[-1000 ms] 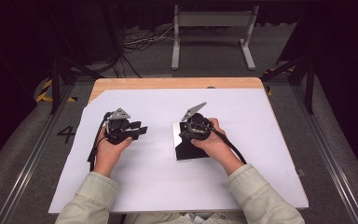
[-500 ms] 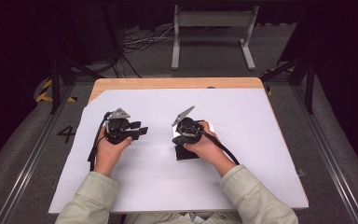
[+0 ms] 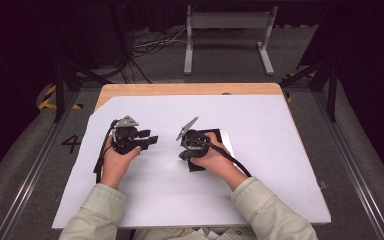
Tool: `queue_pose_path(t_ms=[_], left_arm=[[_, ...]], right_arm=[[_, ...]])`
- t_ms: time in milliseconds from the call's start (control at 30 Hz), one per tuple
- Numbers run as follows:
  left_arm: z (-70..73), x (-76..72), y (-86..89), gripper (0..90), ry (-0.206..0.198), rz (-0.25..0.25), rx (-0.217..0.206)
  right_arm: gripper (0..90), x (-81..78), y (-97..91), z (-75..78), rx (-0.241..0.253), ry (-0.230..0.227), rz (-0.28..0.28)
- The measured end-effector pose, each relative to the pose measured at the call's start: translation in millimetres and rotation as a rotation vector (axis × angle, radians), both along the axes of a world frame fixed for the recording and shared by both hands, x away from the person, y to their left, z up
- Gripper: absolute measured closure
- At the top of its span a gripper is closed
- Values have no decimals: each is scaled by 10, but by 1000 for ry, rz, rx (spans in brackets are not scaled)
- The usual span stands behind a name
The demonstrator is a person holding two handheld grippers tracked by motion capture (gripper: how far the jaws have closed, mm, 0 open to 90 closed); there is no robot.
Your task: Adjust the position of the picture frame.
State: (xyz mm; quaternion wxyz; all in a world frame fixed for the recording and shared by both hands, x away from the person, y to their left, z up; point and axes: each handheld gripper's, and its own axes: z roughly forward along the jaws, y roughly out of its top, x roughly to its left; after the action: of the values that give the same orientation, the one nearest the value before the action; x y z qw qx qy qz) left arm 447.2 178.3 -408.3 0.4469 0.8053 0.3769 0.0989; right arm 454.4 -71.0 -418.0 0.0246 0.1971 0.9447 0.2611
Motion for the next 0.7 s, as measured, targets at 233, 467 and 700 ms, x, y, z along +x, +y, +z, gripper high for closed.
queue_pose_path(t_ms=[233,467,700], left_arm=[[-10,15,19,530,6,11,-9],[-18,16,21,518,18,8,-17],[-11,16,55,513,19,12,-24]], right_arm=[[900,-5,19,-42,-45,5,2],[900,-39,44,-26,-85,-6,4],[900,-113,-25,1,-133,-1,0]])
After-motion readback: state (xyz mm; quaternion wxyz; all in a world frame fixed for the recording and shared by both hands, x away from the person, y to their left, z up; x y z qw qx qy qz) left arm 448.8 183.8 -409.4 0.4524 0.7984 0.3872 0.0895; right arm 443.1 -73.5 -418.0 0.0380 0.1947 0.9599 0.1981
